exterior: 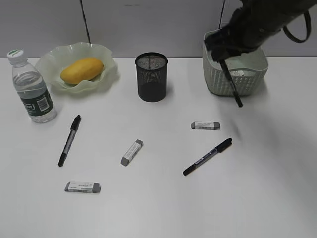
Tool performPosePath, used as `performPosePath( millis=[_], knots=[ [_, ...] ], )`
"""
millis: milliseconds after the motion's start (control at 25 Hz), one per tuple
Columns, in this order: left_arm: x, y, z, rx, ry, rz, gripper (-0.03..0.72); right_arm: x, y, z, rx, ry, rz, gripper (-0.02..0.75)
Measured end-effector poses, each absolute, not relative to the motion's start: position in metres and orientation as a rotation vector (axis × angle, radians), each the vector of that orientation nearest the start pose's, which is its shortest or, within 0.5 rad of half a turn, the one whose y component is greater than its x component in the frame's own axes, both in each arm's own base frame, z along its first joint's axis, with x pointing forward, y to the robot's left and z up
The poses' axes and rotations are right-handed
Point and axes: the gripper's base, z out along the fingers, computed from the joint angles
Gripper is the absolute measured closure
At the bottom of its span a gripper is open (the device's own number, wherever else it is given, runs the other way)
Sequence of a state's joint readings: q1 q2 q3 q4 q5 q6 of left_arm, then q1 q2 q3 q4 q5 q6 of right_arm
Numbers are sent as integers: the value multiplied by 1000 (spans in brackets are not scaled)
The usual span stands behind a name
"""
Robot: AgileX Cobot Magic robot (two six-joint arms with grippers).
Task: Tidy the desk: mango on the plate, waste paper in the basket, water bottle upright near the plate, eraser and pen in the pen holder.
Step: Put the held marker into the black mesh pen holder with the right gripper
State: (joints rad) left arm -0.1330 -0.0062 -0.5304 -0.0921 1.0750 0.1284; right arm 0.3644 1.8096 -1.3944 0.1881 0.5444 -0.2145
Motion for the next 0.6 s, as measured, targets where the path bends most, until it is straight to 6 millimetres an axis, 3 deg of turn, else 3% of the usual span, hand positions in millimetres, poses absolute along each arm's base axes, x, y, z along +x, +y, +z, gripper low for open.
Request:
performPosePath(
  millis=[320, 600],
  knots=[
    [-11, -6, 285, 270, 2002, -113, 260, 387, 196, 297, -451, 1999, 361, 595],
    [-11, -6, 285, 270, 2002, -113, 260, 402, 215, 290, -317, 1851, 419, 595]
  ],
)
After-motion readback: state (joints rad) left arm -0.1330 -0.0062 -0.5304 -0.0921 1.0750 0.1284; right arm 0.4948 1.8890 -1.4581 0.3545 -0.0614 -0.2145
